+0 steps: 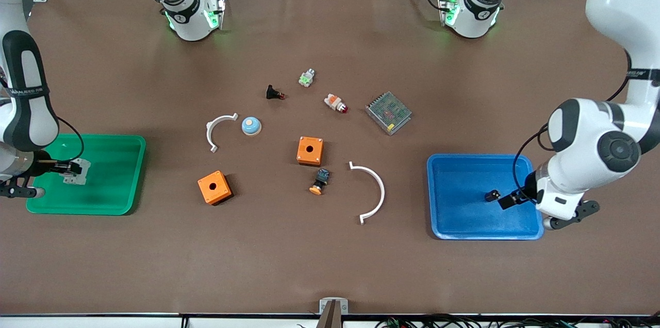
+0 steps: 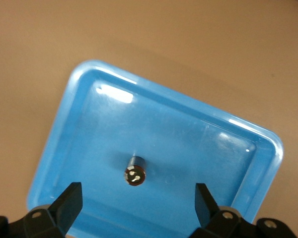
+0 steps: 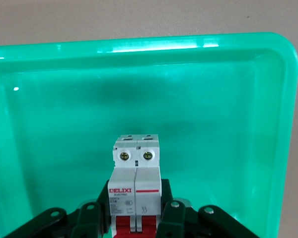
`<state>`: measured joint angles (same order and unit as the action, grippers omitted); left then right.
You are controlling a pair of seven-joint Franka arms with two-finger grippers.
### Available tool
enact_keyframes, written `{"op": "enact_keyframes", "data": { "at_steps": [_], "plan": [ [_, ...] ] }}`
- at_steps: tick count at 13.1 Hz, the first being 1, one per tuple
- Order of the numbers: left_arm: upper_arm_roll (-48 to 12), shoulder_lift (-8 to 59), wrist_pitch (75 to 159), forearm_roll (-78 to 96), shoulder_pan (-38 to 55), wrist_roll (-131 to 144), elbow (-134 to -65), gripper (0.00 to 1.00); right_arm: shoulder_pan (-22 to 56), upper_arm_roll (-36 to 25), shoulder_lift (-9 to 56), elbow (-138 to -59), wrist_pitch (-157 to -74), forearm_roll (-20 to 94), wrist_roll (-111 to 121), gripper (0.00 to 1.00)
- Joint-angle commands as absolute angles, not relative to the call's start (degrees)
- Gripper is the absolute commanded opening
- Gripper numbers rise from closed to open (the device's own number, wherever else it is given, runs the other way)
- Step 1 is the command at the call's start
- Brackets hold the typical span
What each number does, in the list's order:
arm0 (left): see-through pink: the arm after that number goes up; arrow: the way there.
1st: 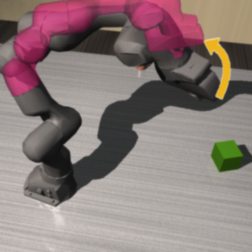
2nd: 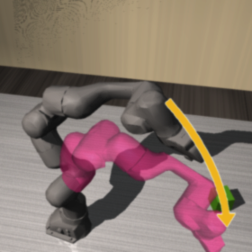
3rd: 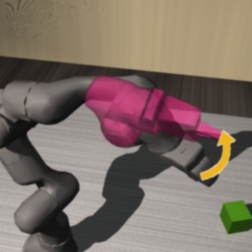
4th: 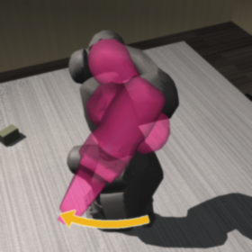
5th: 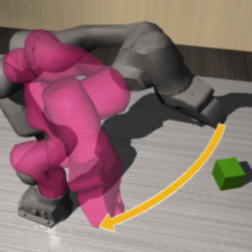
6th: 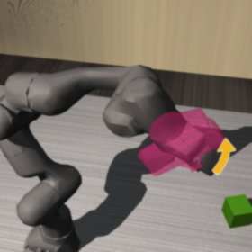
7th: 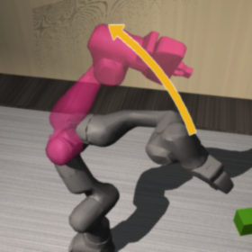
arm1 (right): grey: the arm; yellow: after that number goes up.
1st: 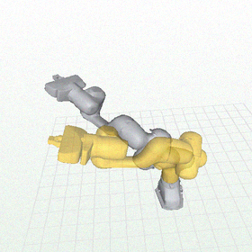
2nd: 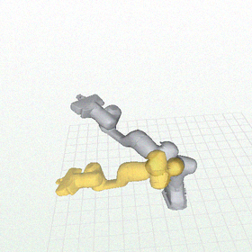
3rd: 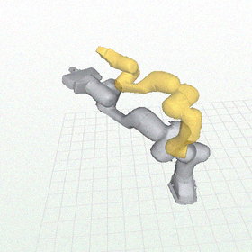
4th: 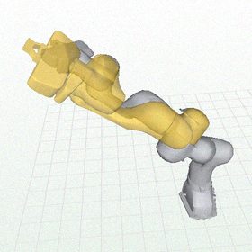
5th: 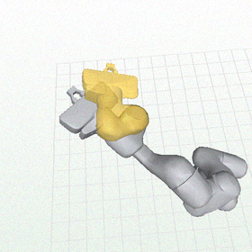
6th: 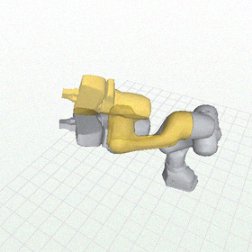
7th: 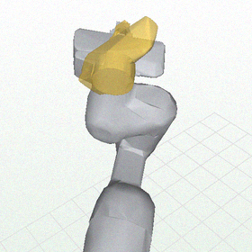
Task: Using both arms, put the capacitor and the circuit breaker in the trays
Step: 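Open both grippers and lift them away from the trays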
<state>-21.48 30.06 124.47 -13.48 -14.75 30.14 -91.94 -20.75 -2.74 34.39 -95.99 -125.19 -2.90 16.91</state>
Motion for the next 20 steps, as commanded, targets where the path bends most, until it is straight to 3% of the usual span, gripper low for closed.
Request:
{"op": "enact_keyframes", "data": {
  "at_steps": [1,4,8,9,10,11,12,18,20],
  "plan": [
    [-21.3,25.2,121.5,-14.8,-15.0,25.0,-92.7,1.0,-22.4,-1.5,36.7,-93.0,-125.4,-4.4,17.1,0.2],
    [-21.3,20.7,117.4,-14.8,-14.9,21.5,-91.7,1.0,-22.6,-1.5,37.6,-93.0,-126.5,-4.2,17.1,0.21],
    [-21.4,17.7,104.7,-14.2,-14.7,13.8,-84.6,1.0,-22.9,-1.4,37.7,-93.1,-127.5,-4.0,17.1,0.28],
    [-21.6,16.6,103.4,-13.9,-14.8,11.9,-84.1,1.0,-22.9,-1.4,37.6,-93.1,-127.4,-4.0,17.1,0.38],
    [-21.5,15.0,102.7,-13.5,-14.8,10.7,-84.0,1.0,-22.8,-1.5,37.5,-93.1,-127.2,-4.0,17.1,0.59],
    [-21.5,13.4,101.6,-12.7,-14.8,10.5,-84.1,1.0,-22.7,-1.4,37.4,-93.1,-127.0,-4.0,17.1,0.93],
    [-21.6,12.3,99.7,-11.4,-14.8,10.2,-84.1,1.0,-22.5,-1.4,36.8,-93.1,-126.7,-4.0,17.1,1.0],
    [-20.3,4.4,92.5,-4.9,-14.4,4.2,-84.5,1.0,-16.9,-1.0,24.8,-93.1,-113.2,-3.9,15.9,0.99],
    [-14.0,2.2,89.8,-3.3,-8.7,4.0,-85.5,1.0,-12.9,-1.0,19.9,-93.1,-108.4,-3.7,12.2,0.99]
  ]
}}
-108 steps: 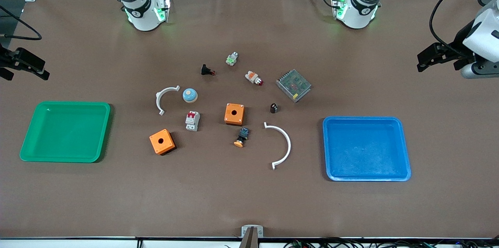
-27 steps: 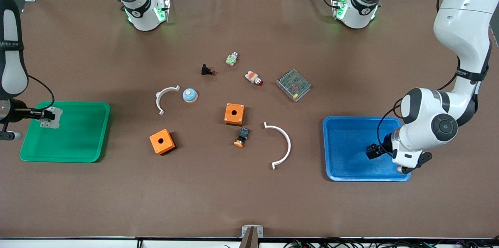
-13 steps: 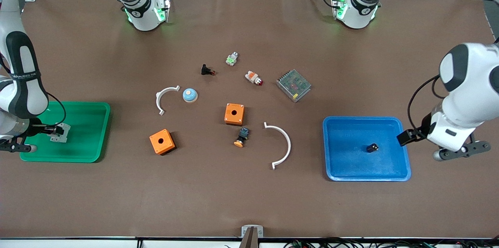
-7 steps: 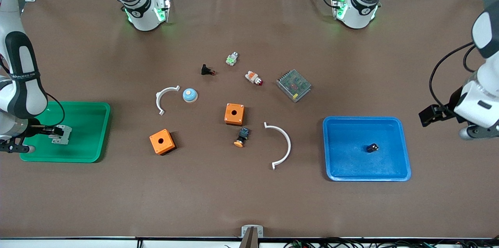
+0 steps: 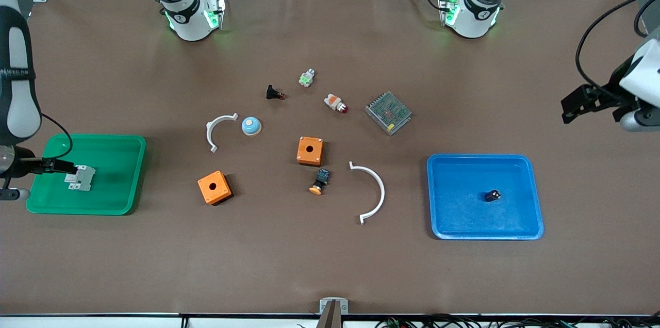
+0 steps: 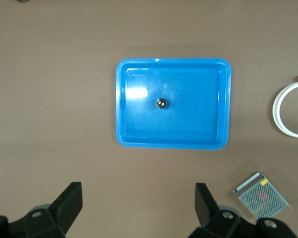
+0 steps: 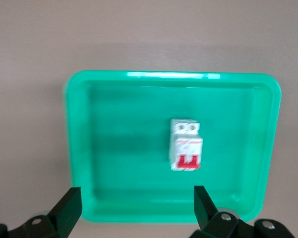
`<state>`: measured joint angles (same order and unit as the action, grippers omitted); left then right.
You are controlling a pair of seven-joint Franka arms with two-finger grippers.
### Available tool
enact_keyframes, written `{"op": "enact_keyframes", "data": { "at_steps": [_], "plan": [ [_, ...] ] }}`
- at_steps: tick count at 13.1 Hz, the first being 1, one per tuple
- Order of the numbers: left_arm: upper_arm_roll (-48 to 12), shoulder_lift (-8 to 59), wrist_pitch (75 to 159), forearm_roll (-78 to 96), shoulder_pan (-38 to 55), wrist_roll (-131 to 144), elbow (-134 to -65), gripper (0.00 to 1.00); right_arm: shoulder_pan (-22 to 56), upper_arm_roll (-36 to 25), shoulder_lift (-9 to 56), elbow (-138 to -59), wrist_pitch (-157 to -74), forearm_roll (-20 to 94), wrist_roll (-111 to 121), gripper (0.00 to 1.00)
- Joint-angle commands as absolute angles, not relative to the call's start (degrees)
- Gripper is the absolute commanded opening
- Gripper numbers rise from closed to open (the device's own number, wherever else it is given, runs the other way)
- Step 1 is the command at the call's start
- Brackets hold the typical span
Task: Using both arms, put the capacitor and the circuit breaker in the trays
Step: 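Open both grippers and lift them away from the trays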
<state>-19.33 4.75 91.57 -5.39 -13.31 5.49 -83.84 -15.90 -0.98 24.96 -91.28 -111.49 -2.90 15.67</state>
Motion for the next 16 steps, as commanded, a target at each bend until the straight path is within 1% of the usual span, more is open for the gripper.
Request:
{"op": "enact_keyframes", "data": {
  "at_steps": [1,3,7,9,12,14,16],
  "plan": [
    [-10.3,0.7,89.4,-2.1,-5.6,4.0,-86.8,1.0,-10.7,-1.0,17.4,-93.1,-106.1,-3.7,9.9,0.99],
    [-5.9,-2.4,89.6,0.2,-1.9,4.9,-90.5,1.0,-7.0,-0.9,13.2,-93.2,-102.6,-3.5,5.6,0.99],
    [-5.4,-3.3,88.6,0.2,-1.1,5.2,-91.1,1.0,-0.2,-0.9,5.9,-93.2,-97.2,-3.5,-4.4,0.99],
    [-5.7,-2.9,88.4,0.2,-1.2,5.1,-90.7,1.0,0.6,-0.9,3.3,-93.1,-95.2,-3.5,-4.7,0.99],
    [-5.8,-2.9,88.4,0.2,-1.3,5.0,-90.9,1.0,1.3,-1.2,0.7,-92.3,-93.4,-3.5,-4.6,1.0],
    [-5.9,-2.9,88.4,0.2,-1.2,5.1,-91.0,1.0,1.3,-1.4,0.6,-89.2,-90.3,-3.5,-4.5,1.0],
    [-6.0,-2.8,88.4,0.2,-1.2,5.1,-91.0,1.0,1.2,-1.3,0.6,-87.5,-89.1,-3.5,-4.4,1.0]
  ]
}}
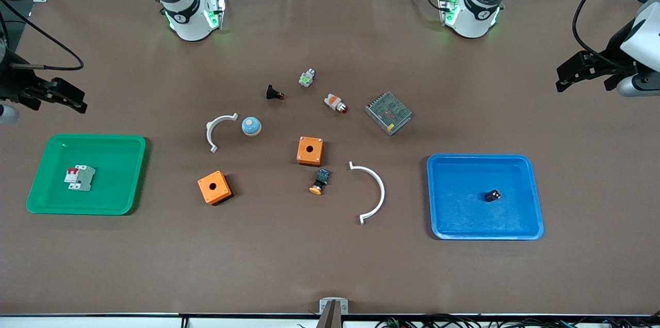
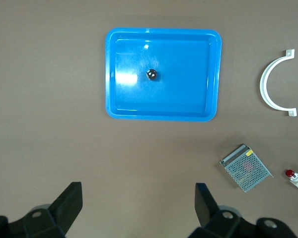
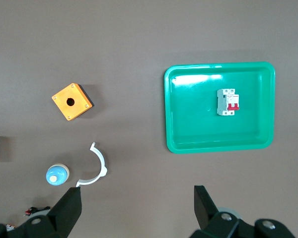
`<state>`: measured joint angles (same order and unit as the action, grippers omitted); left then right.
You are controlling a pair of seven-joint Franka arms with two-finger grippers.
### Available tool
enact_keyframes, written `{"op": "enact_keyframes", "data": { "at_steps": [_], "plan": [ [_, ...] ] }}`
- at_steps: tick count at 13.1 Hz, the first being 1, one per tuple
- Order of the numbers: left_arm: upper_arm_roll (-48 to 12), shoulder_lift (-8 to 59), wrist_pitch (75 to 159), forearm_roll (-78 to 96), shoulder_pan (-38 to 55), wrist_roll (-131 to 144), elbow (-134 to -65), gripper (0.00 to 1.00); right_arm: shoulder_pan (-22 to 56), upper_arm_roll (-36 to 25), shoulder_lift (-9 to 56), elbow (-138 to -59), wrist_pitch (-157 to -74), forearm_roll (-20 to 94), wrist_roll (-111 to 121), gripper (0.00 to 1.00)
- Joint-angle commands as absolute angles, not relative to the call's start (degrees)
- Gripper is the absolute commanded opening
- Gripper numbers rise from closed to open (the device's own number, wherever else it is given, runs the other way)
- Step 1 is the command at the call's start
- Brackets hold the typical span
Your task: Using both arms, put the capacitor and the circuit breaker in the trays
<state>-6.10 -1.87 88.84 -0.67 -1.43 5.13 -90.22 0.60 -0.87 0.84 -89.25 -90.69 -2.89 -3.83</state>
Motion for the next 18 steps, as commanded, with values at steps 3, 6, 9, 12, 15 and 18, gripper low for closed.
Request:
{"op": "enact_keyframes", "data": {
  "at_steps": [3,6,9,12,15,18],
  "plan": [
    [-5.9,-2.8,88.4,-0.1,-1.5,4.4,-91.0,1.0,1.0,-1.2,0.6,-87.4,-89.0,-3.4,-4.4,1.0],
    [-5.9,-2.5,88.4,-0.4,-1.3,4.5,-90.9,1.0,1.0,-1.2,0.7,-86.7,-89.1,-3.4,-4.4,1.0],
    [-5.9,-2.5,88.4,-0.4,-1.4,4.7,-91.0,1.0,0.6,-1.5,0.8,-86.1,-89.1,-0.9,-4.4,1.0],
    [-5.9,-2.1,88.4,-0.4,-1.4,4.7,-90.7,1.0,0.6,-1.6,0.8,-85.7,-89.1,-0.8,-4.6,1.0],
    [-5.5,-1.9,88.4,-0.5,-1.5,4.0,-90.4,1.0,0.6,-1.6,0.9,-85.7,-89.2,-1.1,-4.7,1.0],
    [-5.5,-1.2,88.4,-0.9,-1.4,4.2,-90.0,1.0,0.6,-1.5,1.0,-85.6,-89.4,-1.0,-4.7,1.0]
  ]
}}
